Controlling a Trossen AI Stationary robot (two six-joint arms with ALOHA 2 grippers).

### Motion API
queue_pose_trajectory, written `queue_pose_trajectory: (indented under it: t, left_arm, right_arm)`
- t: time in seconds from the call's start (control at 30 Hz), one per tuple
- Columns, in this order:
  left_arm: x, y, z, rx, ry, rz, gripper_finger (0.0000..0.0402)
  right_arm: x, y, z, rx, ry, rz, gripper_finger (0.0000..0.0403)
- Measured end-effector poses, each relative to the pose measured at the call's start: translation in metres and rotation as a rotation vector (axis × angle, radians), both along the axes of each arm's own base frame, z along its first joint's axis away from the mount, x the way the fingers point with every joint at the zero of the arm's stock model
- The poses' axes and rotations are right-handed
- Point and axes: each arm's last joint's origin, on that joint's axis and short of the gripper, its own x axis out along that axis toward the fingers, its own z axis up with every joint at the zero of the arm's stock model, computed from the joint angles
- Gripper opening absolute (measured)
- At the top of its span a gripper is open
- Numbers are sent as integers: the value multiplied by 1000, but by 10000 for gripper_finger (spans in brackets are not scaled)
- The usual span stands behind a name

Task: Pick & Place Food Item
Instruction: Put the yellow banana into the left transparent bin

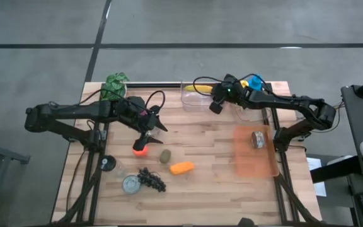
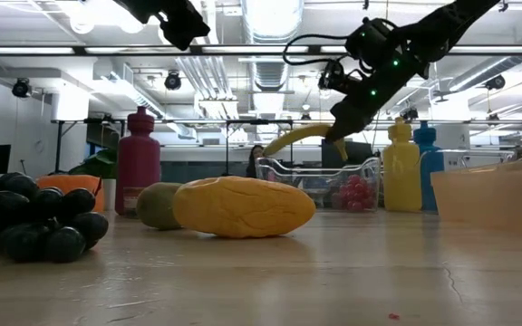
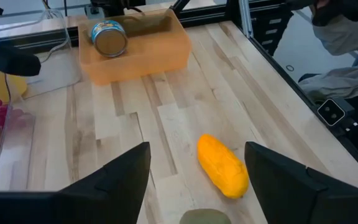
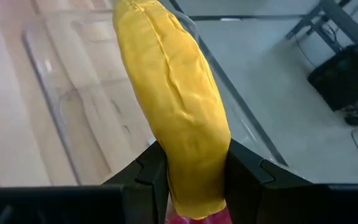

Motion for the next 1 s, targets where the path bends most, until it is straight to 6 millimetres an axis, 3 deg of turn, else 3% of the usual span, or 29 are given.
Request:
queue_pose_trajectory:
  t: [0.63, 1.0]
  left_arm:
    - [0, 0, 0, 0, -2, 0, 271]
    - [0, 0, 0, 0, -2, 0, 256]
  right_arm:
    - [16, -24, -52, 84, 91, -54, 107]
    - [17, -31, -56, 121, 81, -72, 111]
